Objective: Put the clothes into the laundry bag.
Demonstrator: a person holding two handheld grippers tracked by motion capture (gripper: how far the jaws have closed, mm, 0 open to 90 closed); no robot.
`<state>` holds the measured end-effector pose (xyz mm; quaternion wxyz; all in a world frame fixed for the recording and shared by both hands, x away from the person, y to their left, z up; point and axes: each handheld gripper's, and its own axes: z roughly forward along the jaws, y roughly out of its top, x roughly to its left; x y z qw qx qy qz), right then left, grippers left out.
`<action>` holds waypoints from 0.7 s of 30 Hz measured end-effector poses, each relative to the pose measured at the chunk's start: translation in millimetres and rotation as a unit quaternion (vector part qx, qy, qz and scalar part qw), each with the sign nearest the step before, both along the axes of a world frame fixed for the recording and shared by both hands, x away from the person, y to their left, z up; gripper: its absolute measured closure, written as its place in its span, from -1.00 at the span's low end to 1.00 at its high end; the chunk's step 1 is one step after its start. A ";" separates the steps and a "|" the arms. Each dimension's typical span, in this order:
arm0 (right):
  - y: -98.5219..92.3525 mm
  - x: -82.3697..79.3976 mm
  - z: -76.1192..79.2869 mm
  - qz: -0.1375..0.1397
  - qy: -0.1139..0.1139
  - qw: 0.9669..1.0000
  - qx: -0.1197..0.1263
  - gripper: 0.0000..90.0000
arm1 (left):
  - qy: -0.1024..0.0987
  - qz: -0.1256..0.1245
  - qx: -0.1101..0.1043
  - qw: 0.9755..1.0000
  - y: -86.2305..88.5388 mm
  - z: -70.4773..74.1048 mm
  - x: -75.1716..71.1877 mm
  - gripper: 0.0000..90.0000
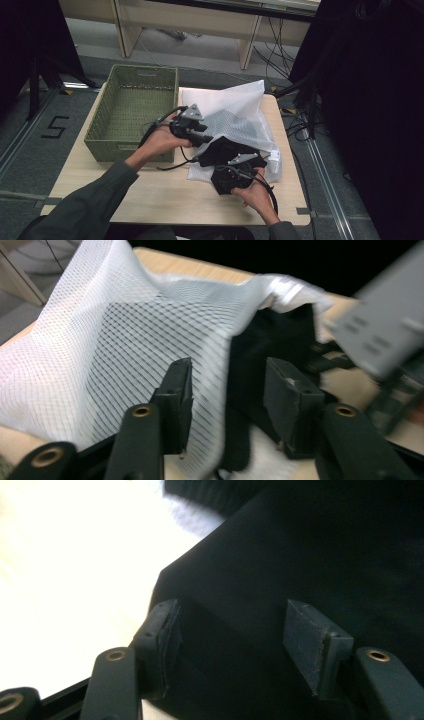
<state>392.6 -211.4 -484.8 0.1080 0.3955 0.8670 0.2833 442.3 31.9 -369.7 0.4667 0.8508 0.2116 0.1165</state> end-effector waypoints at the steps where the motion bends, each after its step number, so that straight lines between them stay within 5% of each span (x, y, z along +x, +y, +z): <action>1: -1.6 -1.0 2.4 -0.013 0.002 1.000 0.009 -0.07 | -0.004 0.004 -0.007 1.000 6.9 -8.2 -17.3 0.18; 3: -5.9 -0.6 4.2 -0.025 -0.005 0.999 0.025 -0.07 | -0.007 -0.004 0.017 1.000 11.4 -25.7 -35.1 0.12; 5: -7.2 -1.2 6.3 -0.031 0.006 0.999 0.023 -0.07 | 0.011 -0.001 0.036 0.999 10.8 -54.8 -50.4 0.07; 8: -7.7 -0.2 6.4 -0.025 -0.002 1.000 0.014 -0.07 | 0.028 -0.003 0.074 0.997 4.7 -87.8 -57.7 -0.01; 11: -6.1 -0.3 7.7 -0.031 0.000 0.999 0.020 -0.08 | 0.016 -0.012 0.113 0.993 -5.3 -107.2 -56.9 -0.04; 18: -9.6 1.8 6.1 -0.032 0.007 0.999 0.025 -0.08 | 0.005 0.017 0.145 0.989 -19.0 -134.2 -41.2 -0.08; 21: -11.5 3.4 5.2 -0.033 -0.003 0.999 0.029 -0.08 | 0.030 0.021 0.112 0.993 -19.4 -140.2 -33.5 -0.02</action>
